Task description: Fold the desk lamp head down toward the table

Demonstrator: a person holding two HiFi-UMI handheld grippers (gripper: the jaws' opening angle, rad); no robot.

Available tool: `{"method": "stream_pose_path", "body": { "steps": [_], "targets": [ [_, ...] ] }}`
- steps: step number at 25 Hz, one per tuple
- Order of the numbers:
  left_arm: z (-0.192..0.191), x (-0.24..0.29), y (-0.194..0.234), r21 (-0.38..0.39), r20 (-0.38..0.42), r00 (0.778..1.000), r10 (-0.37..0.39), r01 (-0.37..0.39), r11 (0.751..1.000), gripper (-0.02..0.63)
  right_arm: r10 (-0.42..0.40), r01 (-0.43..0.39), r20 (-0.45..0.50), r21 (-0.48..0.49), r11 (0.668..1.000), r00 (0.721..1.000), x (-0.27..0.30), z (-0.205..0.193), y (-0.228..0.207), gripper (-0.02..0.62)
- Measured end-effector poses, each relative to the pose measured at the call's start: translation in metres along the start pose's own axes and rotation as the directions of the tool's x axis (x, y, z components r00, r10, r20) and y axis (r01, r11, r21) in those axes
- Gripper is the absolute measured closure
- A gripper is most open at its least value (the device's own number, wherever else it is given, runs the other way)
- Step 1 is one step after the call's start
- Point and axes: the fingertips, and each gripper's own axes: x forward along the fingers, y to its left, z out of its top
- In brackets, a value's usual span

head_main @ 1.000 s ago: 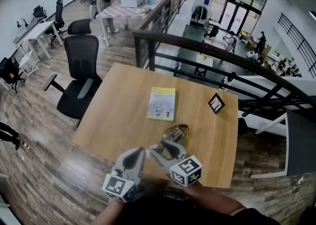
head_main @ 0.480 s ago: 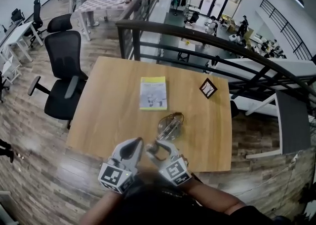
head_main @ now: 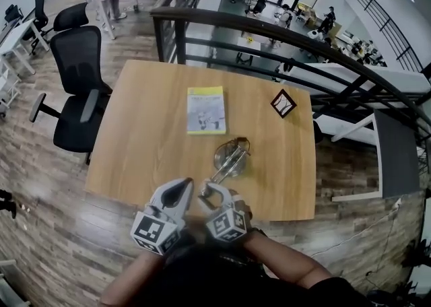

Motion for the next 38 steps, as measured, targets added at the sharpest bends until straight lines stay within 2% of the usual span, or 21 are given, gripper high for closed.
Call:
{"method": "stream_pose_path", "body": {
  "steps": [4, 8, 14, 22, 24, 28, 31, 34, 37, 38],
  "targets": [
    [-0.005, -0.001, 0.003, -0.006, 0.001, 1.0, 0.009, -0.009, 1.0, 0.604, -0.006, 0.002, -0.066, -0.064, 0.998, 0.998, 0.028, -0.03, 0.002, 0.396],
    [-0.008, -0.002, 0.001, -0.007, -0.003, 1.0, 0.023, -0.023, 1.0, 0.604, -0.026, 0.007, -0.102, -0.174, 0.985, 0.994, 0.047, -0.058, 0.002, 0.397],
    [-0.009, -0.003, 0.0, -0.011, -0.002, 0.999, 0.05, -0.05, 0.999, 0.604, -0.058, 0.019, -0.141, -0.266, 0.964, 0.988, 0.055, -0.065, -0.006, 0.403],
    [-0.007, -0.01, -0.001, -0.006, 0.024, 0.996, 0.083, -0.083, 0.997, 0.604, -0.06, 0.021, -0.13, -0.286, 0.958, 0.99, 0.059, -0.073, -0.007, 0.407],
    [-0.008, -0.011, -0.001, -0.007, 0.021, 0.996, 0.081, -0.081, 0.997, 0.604, -0.05, 0.014, -0.133, -0.263, 0.965, 0.99, 0.059, -0.075, -0.007, 0.405],
    [-0.008, -0.019, 0.003, -0.01, 0.015, 0.998, 0.063, -0.063, 0.998, 0.604, -0.024, 0.008, -0.1, -0.158, 0.987, 0.995, 0.049, -0.056, -0.006, 0.403],
    [-0.007, -0.024, 0.008, -0.003, 0.012, 1.0, 0.029, -0.029, 1.0, 0.604, -0.031, 0.03, -0.048, -0.027, 0.999, 0.998, 0.034, -0.024, -0.009, 0.414],
    [-0.001, -0.031, 0.01, 0.015, 0.014, 1.0, -0.014, 0.014, 1.0, 0.604, -0.081, 0.076, 0.036, 0.121, 0.99, 0.996, 0.009, 0.021, -0.017, 0.488],
    [0.007, -0.041, 0.009, 0.033, 0.02, 0.998, -0.066, 0.065, 0.997, 0.604, -0.16, 0.141, 0.111, 0.161, 0.977, 0.981, -0.018, 0.064, -0.022, 0.586],
    [0.008, -0.044, 0.008, 0.04, 0.021, 0.996, -0.085, 0.085, 0.996, 0.604, -0.183, 0.158, 0.137, 0.173, 0.972, 0.974, -0.027, 0.077, -0.022, 0.592]
  ]
}}
